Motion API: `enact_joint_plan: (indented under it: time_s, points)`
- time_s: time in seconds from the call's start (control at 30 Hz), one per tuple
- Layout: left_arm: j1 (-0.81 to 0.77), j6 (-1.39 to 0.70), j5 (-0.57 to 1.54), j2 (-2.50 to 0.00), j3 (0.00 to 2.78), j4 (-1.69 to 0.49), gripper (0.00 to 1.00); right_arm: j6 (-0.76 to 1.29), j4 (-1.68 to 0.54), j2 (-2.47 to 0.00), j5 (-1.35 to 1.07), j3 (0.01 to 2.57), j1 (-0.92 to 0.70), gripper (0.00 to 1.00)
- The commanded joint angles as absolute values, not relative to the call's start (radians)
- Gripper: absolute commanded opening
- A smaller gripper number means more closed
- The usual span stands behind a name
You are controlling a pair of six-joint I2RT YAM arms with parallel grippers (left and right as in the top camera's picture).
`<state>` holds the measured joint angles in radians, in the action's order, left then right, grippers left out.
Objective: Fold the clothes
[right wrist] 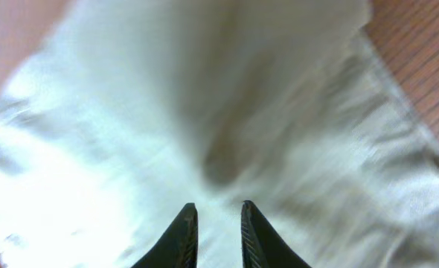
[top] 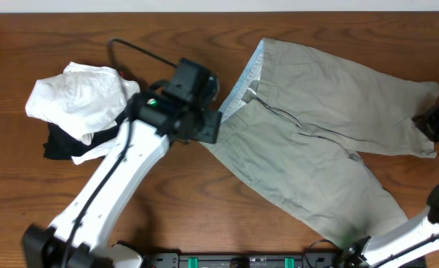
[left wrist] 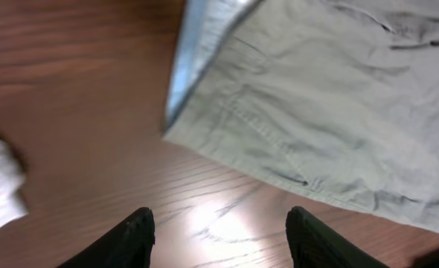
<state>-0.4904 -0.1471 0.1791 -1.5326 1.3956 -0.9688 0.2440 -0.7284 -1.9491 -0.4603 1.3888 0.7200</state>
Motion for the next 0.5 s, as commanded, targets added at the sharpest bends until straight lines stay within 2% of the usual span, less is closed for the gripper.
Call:
enact_joint_plan:
  time_s: [0.0, 0.37, 0.47]
  points:
    - [-0.515, -0.106, 0.226, -1.618, 1.389, -0.931, 0.59, 0.231, -0.762, -1.857, -0.528, 1.414, 0.698, 0.21]
    - [-0.586, 0.279, 0.228, -1.865, 1.389, -0.643, 0.64, 0.226, -0.842, -1.825, -0.528, 1.414, 0.623, 0.23]
    - [-0.587, 0.322, 0.225, -1.888, 1.389, -0.546, 0.65, 0.223, -0.86, -1.825, -0.527, 1.414, 0.61, 0.23]
